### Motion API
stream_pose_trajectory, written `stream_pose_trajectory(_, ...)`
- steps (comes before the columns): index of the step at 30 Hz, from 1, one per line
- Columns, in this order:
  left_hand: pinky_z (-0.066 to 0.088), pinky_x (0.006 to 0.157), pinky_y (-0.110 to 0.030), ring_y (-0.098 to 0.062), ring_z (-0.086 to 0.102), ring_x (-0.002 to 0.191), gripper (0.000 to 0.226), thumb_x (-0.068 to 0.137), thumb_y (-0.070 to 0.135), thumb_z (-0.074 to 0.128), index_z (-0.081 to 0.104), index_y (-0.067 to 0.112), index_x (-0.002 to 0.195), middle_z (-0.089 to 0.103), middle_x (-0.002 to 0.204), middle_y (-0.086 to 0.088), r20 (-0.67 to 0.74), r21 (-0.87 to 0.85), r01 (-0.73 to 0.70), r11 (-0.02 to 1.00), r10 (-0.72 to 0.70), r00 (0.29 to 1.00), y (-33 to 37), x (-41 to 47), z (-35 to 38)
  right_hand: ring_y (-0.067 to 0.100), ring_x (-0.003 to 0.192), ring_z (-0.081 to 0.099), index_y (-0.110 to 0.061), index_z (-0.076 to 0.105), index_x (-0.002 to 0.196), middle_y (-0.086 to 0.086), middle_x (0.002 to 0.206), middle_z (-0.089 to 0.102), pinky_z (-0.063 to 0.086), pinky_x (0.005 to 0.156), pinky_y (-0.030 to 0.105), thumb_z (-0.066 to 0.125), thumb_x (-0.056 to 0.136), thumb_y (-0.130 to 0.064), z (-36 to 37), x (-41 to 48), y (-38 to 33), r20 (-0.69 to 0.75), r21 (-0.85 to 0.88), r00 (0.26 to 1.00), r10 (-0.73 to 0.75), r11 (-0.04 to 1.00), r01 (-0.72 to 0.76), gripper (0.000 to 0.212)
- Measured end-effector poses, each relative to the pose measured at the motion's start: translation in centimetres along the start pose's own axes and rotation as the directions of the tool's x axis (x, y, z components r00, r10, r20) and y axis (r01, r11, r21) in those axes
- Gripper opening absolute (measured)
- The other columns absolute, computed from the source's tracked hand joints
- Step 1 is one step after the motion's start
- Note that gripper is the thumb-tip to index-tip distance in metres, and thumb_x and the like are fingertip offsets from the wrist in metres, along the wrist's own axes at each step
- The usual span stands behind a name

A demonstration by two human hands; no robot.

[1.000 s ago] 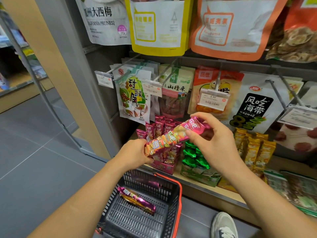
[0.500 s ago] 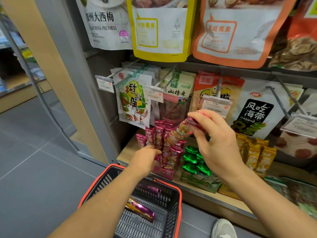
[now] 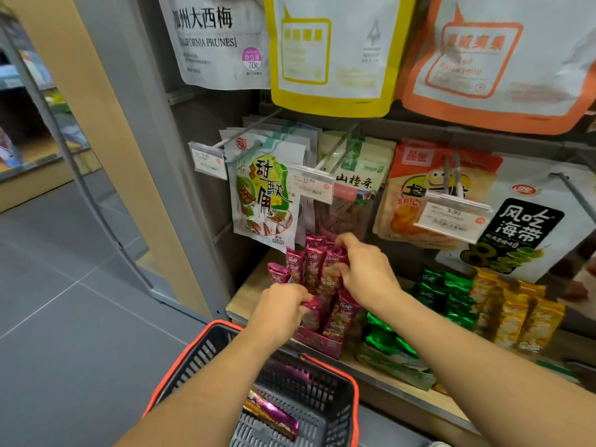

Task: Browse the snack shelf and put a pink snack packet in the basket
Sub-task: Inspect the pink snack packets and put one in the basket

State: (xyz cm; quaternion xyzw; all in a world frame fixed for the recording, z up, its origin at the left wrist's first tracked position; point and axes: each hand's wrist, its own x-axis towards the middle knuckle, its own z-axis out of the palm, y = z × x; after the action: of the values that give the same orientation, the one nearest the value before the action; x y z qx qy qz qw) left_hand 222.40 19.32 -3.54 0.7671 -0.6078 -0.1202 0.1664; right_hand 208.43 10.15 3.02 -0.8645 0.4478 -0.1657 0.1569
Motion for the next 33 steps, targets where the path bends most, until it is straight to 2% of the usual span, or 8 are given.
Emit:
stream_pose_trajectory(7,0.024,0.104,-0.009,-0.012,0.054,0.124,0.03,0.095,0.021,0.06,0.066,0.012,0.123,0.063,0.131,0.0,0.022,-0.109,-0.04,0.993,0.043,0.999,1.7,1.0,0.4,0.025,0.108,0.059,-0.027,0.058,0.12,0.001,0.115,0.064,0.043,0.094,0.039,0.065,0.089,-0.031,2.8,1.3,1.8,0.111,-0.205,0.994,-0.008,0.978,0.03,0.032)
stream_pose_trajectory(10,0.038,0.103,-0.022,-0.014,0.058,0.114,0.031,0.088,0.018,0.068,0.066,0.018,0.119,0.063,0.125,0.002,-0.069,-0.16,-0.049,0.986,0.038,0.997,2.2,0.8,0.3,0.025,0.115,0.053,-0.028,0.053,0.119,0.0,0.117,0.061,0.031,0.099,0.044,0.058,0.09,-0.033,3.3,1.6,2.5,0.226,-0.211,0.974,-0.013,0.975,0.062,0.03)
stream_pose_trajectory(12,0.044,0.101,-0.034,-0.019,0.059,0.11,0.05,0.086,0.013,0.069,0.051,0.023,0.132,0.049,0.136,0.001,-0.092,-0.211,-0.033,0.977,0.014,0.996,2.4,1.0,0.5,0.023,0.118,0.05,-0.029,0.05,0.119,-0.002,0.117,0.061,0.028,0.1,0.047,0.051,0.091,-0.029,2.9,2.0,2.9,0.317,-0.167,0.948,0.0,0.984,0.056,0.027)
stream_pose_trajectory(15,0.039,0.109,-0.04,-0.026,0.048,0.128,0.072,0.089,0.014,0.065,0.028,0.027,0.15,0.03,0.154,0.0,-0.01,-0.112,-0.026,0.993,0.025,1.0,2.7,1.6,0.9,0.023,0.117,0.053,-0.031,0.053,0.115,-0.002,0.114,0.063,0.027,0.104,0.05,0.045,0.093,-0.026,2.0,2.6,3.0,0.386,-0.104,0.922,0.019,0.994,0.023,0.024)
stream_pose_trajectory(19,0.038,0.107,-0.037,-0.025,0.045,0.132,0.057,0.089,0.012,0.061,0.044,0.019,0.143,0.042,0.147,-0.002,0.074,0.083,-0.103,0.991,0.097,0.992,2.6,1.7,0.3,0.019,0.102,0.062,-0.03,0.063,0.102,-0.004,0.101,0.068,0.047,0.096,0.039,0.054,0.09,-0.014,2.1,2.5,3.7,0.106,0.164,0.993,0.06,0.984,-0.077,0.021)
stream_pose_trajectory(22,0.044,0.104,-0.04,-0.025,0.049,0.123,0.054,0.081,0.013,0.068,0.054,0.017,0.133,0.051,0.136,-0.003,0.128,0.135,-0.141,0.981,0.124,0.984,2.4,1.5,-0.7,0.024,0.108,0.056,-0.023,0.063,0.115,0.003,0.109,0.064,0.048,0.091,0.038,0.058,0.091,-0.018,2.5,3.1,3.7,-0.087,0.08,0.994,0.059,0.995,-0.052,0.026)
stream_pose_trajectory(27,0.041,0.105,-0.039,-0.022,0.045,0.125,0.072,0.08,0.054,0.068,0.049,0.016,0.138,0.048,0.136,-0.002,0.234,0.119,-0.155,0.981,0.124,0.964,2.6,0.6,-1.5,0.025,0.121,0.045,-0.028,0.06,0.121,0.0,0.122,0.061,0.037,0.096,0.046,0.057,0.092,-0.034,4.4,4.4,2.7,0.028,-0.193,0.992,0.125,0.974,-0.117,0.03)
stream_pose_trajectory(33,0.038,0.108,-0.037,-0.018,0.043,0.13,0.062,0.092,0.057,0.05,0.042,0.022,0.142,0.046,0.142,0.0,0.211,-0.004,-0.134,0.991,0.132,0.969,2.1,0.2,-1.4,0.026,0.113,0.048,-0.022,0.071,0.099,0.002,0.108,0.063,0.039,0.093,0.041,0.071,0.082,-0.028,4.7,4.7,2.6,-0.002,-0.199,0.992,0.128,0.972,-0.126,0.018)
